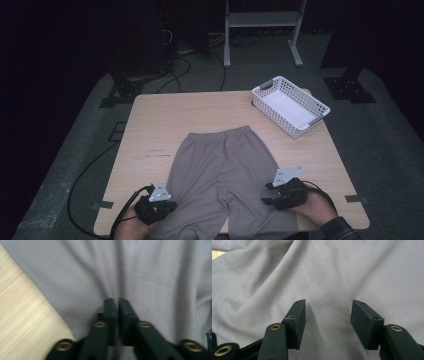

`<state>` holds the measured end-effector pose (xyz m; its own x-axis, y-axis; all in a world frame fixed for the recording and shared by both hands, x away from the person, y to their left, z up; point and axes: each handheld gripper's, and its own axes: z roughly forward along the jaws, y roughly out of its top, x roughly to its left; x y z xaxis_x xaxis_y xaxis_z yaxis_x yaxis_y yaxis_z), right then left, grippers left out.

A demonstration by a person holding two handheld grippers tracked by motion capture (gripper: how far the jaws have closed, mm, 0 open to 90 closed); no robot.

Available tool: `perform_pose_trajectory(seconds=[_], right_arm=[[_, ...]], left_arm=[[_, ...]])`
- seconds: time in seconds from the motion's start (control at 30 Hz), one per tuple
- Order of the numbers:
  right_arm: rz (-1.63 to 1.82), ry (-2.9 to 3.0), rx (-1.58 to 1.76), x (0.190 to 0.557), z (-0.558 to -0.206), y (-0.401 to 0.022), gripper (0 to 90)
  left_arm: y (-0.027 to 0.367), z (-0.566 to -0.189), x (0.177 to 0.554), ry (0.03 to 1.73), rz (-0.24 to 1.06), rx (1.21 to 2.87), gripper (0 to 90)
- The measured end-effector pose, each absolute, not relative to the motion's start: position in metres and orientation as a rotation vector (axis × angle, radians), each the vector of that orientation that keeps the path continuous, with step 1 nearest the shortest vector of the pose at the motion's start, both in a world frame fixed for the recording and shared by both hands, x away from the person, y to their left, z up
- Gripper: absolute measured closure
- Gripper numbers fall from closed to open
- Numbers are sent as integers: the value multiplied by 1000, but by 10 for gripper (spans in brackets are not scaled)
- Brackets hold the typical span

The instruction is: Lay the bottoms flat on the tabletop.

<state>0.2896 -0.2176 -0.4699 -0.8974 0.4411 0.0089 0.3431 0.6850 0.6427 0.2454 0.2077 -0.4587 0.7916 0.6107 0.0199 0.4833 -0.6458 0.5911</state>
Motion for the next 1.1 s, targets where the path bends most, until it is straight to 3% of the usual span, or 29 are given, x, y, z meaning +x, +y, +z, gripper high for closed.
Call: perform_pose_trajectory(seconds=[0.13, 0.23, 0.63, 0.8, 0.97, 1.1], right_arm=[[1004, 2741, 652, 291, -470, -218, 420], [1008, 2737, 657, 292, -471, -218, 411], [1017, 2722, 653, 291, -472, -219, 397], [1018, 2722, 652, 291, -472, -219, 395], [1023, 2717, 658, 291, -472, -219, 394], [1027, 2714, 663, 291, -473, -220, 394]], left_arm=[[209, -458, 254, 866, 352, 2363, 594], [216, -452, 257, 915, 384, 2301, 500], [239, -463, 248, 996, 306, 2300, 357], [228, -465, 254, 980, 362, 2283, 466], [233, -466, 264, 1032, 388, 2245, 485], [236, -468, 255, 1029, 306, 2210, 339]])
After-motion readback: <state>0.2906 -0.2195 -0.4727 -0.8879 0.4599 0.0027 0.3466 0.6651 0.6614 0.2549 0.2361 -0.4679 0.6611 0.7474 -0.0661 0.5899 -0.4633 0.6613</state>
